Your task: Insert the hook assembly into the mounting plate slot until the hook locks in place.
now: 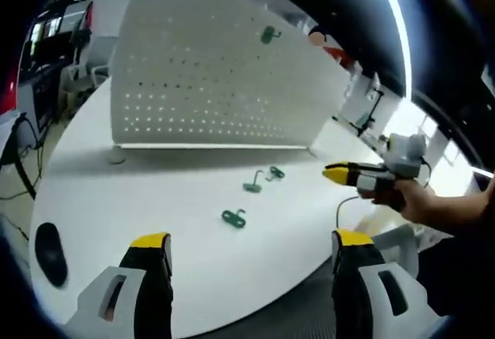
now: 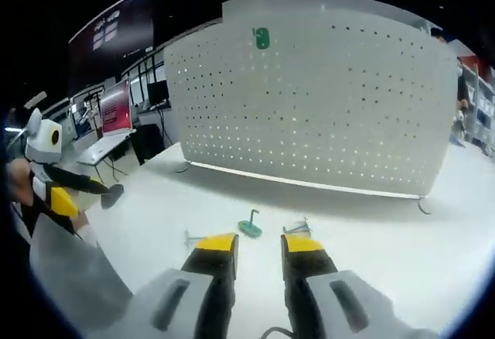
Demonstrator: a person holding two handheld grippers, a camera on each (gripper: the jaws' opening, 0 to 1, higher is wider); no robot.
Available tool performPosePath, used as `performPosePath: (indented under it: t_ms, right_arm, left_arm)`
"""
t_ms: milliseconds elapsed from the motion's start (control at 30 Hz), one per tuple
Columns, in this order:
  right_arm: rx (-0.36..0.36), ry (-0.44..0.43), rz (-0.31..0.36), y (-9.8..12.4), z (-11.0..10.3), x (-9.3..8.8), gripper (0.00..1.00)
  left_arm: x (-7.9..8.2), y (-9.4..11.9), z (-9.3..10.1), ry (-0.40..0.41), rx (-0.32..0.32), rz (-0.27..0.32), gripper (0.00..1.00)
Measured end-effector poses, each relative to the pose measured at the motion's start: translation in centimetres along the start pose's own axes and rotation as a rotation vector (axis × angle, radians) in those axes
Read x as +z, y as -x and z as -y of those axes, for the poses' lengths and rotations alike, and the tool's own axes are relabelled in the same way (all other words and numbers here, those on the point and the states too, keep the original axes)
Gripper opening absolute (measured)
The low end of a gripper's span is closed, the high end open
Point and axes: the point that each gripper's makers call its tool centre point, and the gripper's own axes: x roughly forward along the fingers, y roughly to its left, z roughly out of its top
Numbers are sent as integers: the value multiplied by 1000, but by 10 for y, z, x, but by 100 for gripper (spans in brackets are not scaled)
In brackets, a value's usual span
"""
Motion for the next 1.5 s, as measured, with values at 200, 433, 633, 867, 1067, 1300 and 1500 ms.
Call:
performPosePath:
  t_ms: [200,433,633,867,1067,1300,1500]
  right_arm:
    - [45,5,-49,-23,-17,-7,20]
    - [91,-5,-63,-62,-33,-1,20]
    - [110,-36,-109,-90,-37,-9,20]
    - [97,-22,-149,-116,-32,-15,20]
    - [57,-64,-195,-138,-19,-28,19]
    - [48,-84,-184,-153,-16,-22,19]
    - [57,-52,-195,-169,-21,-16,19]
  left_arm:
    - [-5,1,-8,6,20,-9,86]
    - [-9,-1,-2,3,4,-30,86]
    - [-10,0,-10,14,19,-35,85]
    - [-11,2,-21,36,32,-39,84]
    - [-10,1,-29,68,38,-38,84]
    - [-9,4,-40,83,55,-38,84]
    - [-9,5,-42,104,58,-32,84]
